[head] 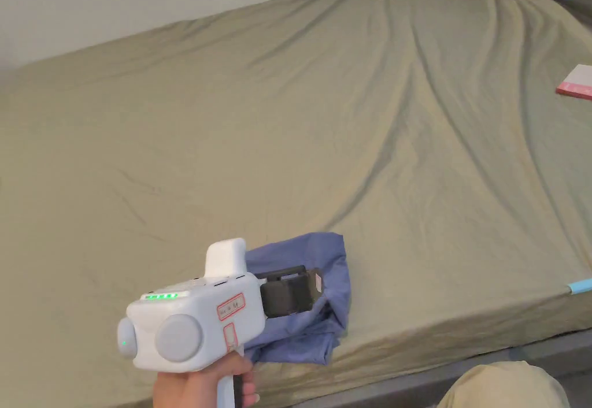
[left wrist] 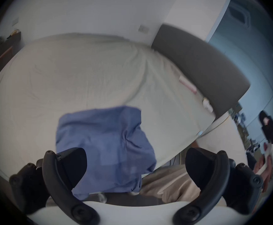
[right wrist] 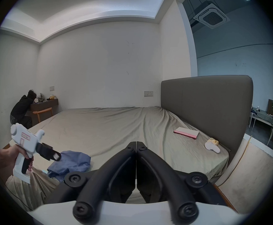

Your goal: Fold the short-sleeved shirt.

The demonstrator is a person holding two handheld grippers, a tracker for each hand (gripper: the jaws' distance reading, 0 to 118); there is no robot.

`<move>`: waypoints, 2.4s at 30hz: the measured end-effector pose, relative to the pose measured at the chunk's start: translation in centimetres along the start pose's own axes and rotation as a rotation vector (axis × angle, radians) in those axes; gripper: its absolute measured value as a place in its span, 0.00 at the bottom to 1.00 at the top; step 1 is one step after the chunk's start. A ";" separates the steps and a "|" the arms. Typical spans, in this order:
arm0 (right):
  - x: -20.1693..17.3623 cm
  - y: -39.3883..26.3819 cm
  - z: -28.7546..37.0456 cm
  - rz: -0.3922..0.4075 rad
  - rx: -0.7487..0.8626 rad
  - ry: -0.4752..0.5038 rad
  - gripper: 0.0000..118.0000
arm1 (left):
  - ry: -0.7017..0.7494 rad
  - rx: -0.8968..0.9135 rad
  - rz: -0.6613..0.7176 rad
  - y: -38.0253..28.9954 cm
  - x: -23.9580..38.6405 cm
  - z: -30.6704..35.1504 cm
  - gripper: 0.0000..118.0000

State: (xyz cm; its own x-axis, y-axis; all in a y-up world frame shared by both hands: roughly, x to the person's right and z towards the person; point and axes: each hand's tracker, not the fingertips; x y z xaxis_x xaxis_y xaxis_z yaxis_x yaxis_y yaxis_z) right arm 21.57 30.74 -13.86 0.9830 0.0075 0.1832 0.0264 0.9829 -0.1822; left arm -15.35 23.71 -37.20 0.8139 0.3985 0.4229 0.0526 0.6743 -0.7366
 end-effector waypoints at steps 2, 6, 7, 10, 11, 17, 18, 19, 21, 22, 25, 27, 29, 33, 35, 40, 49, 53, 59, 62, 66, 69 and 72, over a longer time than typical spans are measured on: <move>-0.6 0.3 0.5 0.009 0.023 0.011 0.01 | -0.041 0.194 0.039 -0.7 -0.8 4.0 1.00; -2.1 0.7 1.6 0.041 0.101 0.030 0.01 | 0.139 0.474 0.049 -2.2 -1.1 11.0 1.00; -2.6 0.9 2.0 0.050 0.135 0.041 0.01 | 0.173 0.554 0.027 -2.8 -1.1 12.7 0.99; -4.0 1.3 2.3 0.081 0.152 0.043 0.01 | 0.361 0.735 -0.102 -4.5 -0.1 16.2 0.77; -4.4 1.4 2.2 0.091 0.148 0.054 0.01 | 0.471 0.770 -0.162 -5.0 0.6 16.7 0.56; -6.1 1.3 1.8 0.094 0.133 0.078 0.01 | 0.723 0.756 -0.153 -6.1 1.0 17.2 0.00; -6.2 1.3 1.8 0.092 0.135 0.080 0.01 | 0.700 0.735 -0.155 -6.1 0.4 17.0 0.00; -6.3 1.3 1.8 0.090 0.134 0.084 0.01 | 0.650 0.716 -0.139 -6.1 -0.1 16.8 0.00; -6.4 1.4 1.7 0.085 0.121 0.092 0.01 | 0.590 0.610 -0.119 -5.5 -0.6 15.9 0.00; -6.5 1.4 1.6 0.077 0.109 0.093 0.01 | 0.630 0.574 -0.126 -5.4 -0.6 15.2 0.00; -6.2 0.9 1.5 0.039 0.098 0.106 0.01 | 0.674 0.463 -0.101 -4.5 -0.9 12.4 0.00; -6.0 0.4 1.3 0.019 0.086 0.100 0.01 | 0.685 0.328 -0.095 -3.3 -1.1 9.2 0.00; -5.6 0.1 1.1 -0.035 0.056 0.111 0.01 | 0.867 0.189 -0.130 -2.2 -1.1 4.7 0.00; -4.7 -0.4 1.5 -0.034 0.031 0.088 0.01 | 0.865 0.057 -0.218 -1.9 0.4 -3.3 0.00; -4.1 -0.6 1.7 -0.009 0.019 0.073 0.01 | 0.803 0.032 -0.261 -2.6 2.1 -6.0 0.00; -2.1 -1.3 1.4 -0.036 -0.013 0.053 0.01 | 0.771 -0.047 -0.436 -4.2 6.7 -12.5 0.00; -0.5 -1.1 0.9 -0.064 -0.042 0.007 0.01 | 0.644 -0.135 -0.537 -9.4 12.6 -18.6 0.00; -0.8 -0.5 0.8 -0.059 -0.022 0.004 0.01 | 0.529 -0.120 -0.563 -11.3 14.9 -18.0 0.00; -2.2 0.9 1.6 -0.041 -0.004 0.028 0.01 | 0.377 -0.030 -0.540 -10.1 15.4 -12.6 0.00; -3.3 2.3 2.7 -0.028 0.049 0.062 0.01 | 0.398 0.095 -0.460 -7.1 13.0 -6.9 0.00; -5.1 4.7 3.3 -0.030 0.132 0.130 0.01 | 0.452 0.409 -0.293 -3.0 8.7 4.5 0.00; -6.8 6.7 3.3 0.014 0.201 0.169 0.01 | 0.521 0.615 -0.281 -1.7 5.4 13.5 0.00; -8.5 8.4 2.5 0.047 0.225 0.178 0.01 | 0.599 0.757 -0.269 -1.6 2.9 20.2 0.00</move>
State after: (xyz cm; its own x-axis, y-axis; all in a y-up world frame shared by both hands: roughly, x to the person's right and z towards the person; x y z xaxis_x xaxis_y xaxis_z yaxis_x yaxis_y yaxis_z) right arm 12.97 39.43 -14.49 0.9992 0.0408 0.0033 -0.0409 0.9985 0.0358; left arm -24.77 36.35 -24.15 0.9973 -0.0643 0.0368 0.0657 0.9971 -0.0379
